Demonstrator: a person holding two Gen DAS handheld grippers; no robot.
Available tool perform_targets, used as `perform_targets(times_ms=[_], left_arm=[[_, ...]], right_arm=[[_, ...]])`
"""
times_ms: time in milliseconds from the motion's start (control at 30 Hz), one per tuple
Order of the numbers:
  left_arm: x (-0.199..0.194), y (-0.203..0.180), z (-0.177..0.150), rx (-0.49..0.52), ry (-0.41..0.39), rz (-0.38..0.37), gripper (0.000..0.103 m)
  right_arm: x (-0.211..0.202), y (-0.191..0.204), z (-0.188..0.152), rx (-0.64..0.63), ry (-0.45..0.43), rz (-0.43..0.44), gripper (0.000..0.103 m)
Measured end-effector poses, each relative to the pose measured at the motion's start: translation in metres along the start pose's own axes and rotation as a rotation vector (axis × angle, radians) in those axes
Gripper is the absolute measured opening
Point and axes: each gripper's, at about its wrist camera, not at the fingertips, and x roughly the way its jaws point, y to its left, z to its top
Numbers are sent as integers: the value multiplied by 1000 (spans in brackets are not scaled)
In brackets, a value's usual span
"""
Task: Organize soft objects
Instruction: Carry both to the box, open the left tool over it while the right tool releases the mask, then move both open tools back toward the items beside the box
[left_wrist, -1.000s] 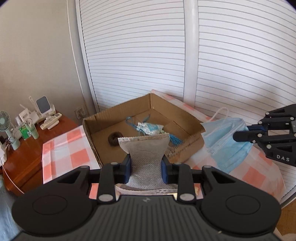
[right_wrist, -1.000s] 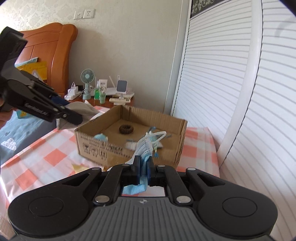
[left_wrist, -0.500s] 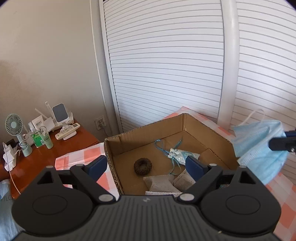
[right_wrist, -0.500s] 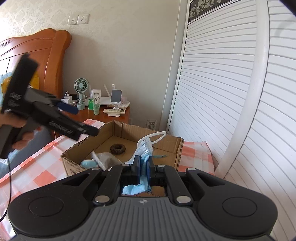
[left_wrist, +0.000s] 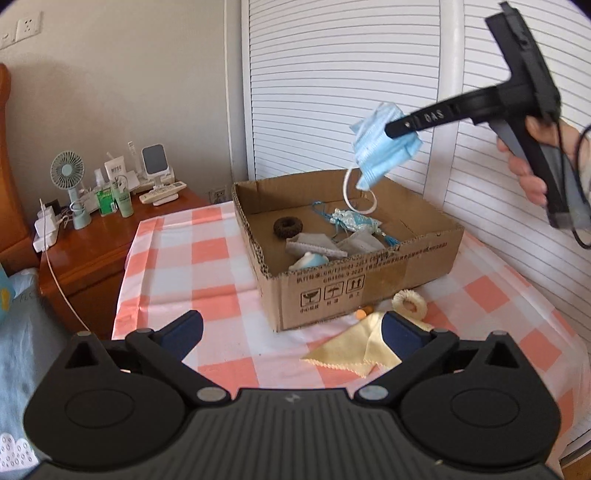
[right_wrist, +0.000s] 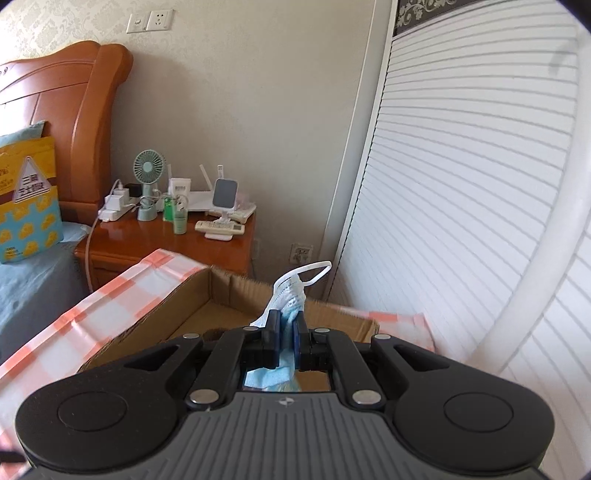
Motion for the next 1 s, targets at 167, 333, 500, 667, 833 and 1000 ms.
perform_targets(times_ms=[167, 333, 500, 667, 833, 1000], left_arm=[[-1, 9, -10, -49, 13, -13, 102], [-3, 16, -16, -66, 21, 2, 102], [-7, 17, -18, -65, 22, 14, 102], [-14, 12, -18, -59, 14, 25, 102], [-20, 6, -19, -45, 11, 27, 102], [-24, 0, -21, -34, 13, 22, 102]], right_arm=[[47, -5, 19, 37, 61, 1, 54], [48, 1, 6, 81, 81, 3, 99], [22, 13, -7, 93, 115, -1, 103], [-11, 26, -23, 78, 114, -30, 103], [-37, 33, -44, 92, 119, -49, 103], [-47, 33, -74, 165, 156, -76, 103]])
